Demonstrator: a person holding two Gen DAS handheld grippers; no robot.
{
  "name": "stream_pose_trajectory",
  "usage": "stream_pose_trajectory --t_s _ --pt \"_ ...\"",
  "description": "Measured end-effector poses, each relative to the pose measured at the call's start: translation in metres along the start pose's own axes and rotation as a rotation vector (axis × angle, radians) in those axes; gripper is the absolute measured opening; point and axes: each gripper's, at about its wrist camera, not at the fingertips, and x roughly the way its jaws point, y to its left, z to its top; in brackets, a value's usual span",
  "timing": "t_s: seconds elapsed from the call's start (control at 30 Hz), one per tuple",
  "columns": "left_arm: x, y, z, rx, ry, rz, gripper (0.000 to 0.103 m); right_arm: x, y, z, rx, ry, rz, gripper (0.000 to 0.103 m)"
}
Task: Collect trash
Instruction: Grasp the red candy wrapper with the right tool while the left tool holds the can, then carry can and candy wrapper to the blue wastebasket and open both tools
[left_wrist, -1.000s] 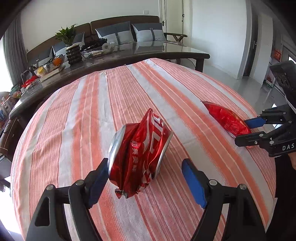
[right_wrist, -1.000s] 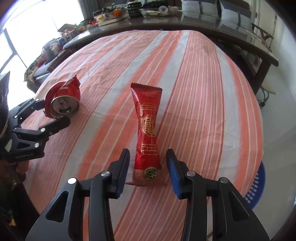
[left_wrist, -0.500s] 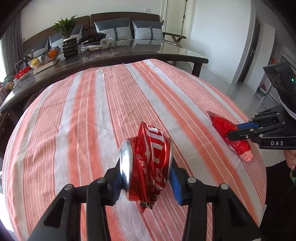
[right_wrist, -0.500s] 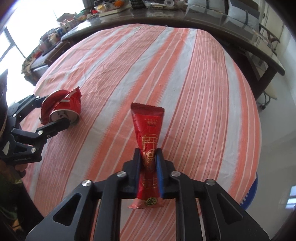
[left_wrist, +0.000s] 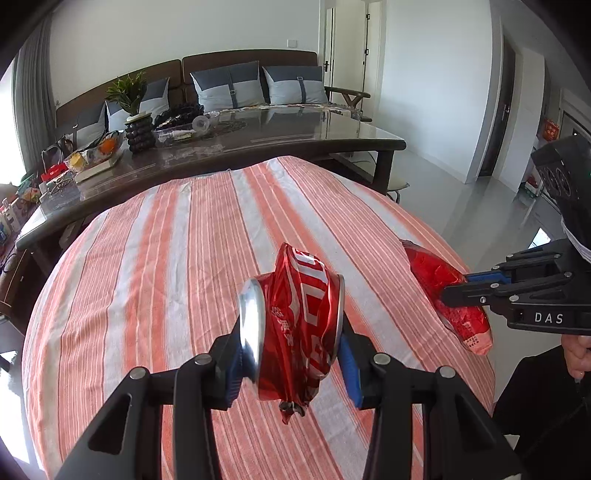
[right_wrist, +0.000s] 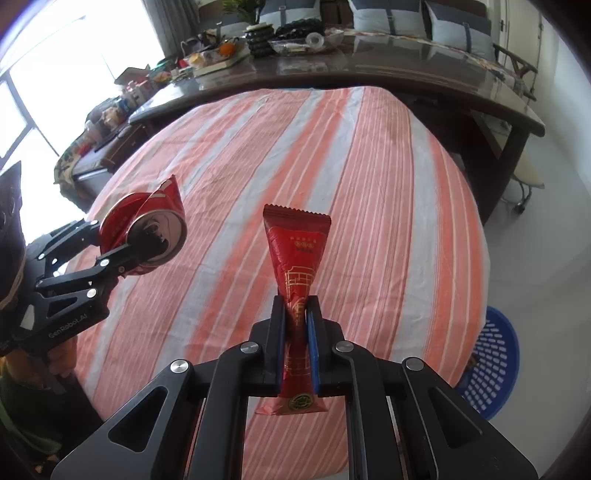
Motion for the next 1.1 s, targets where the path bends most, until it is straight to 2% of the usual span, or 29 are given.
stream_pose_trajectory --t_s 0.23,0.4,0.6,0.83,1.1 --pt "0.001 -0.035 0.014 0.035 -0.012 -0.03 0.044 -0.01 -0.019 -0.006 0.046 -0.023 0.001 0.009" --pt "0.015 -0.073 0.026 0.05 0.015 -0.136 0.044 -0.025 -0.046 -0.013 0.095 -0.057 -0.015 0.008" --pt "0.039 -0.126 0.042 0.064 0.052 -0.26 0.044 -0.053 -0.107 -0.033 0.209 -0.093 -0.075 0.008" --pt "0.073 -0.2 0.054 0.121 0.11 -0.363 0.044 -0.077 -0.176 -0.063 0.32 -0.1 -0.158 0.007" --pt "0.132 -0.277 0.056 0.133 0.222 -0.476 0.044 -0.056 -0.261 -0.1 0.504 -0.047 -0.21 0.008"
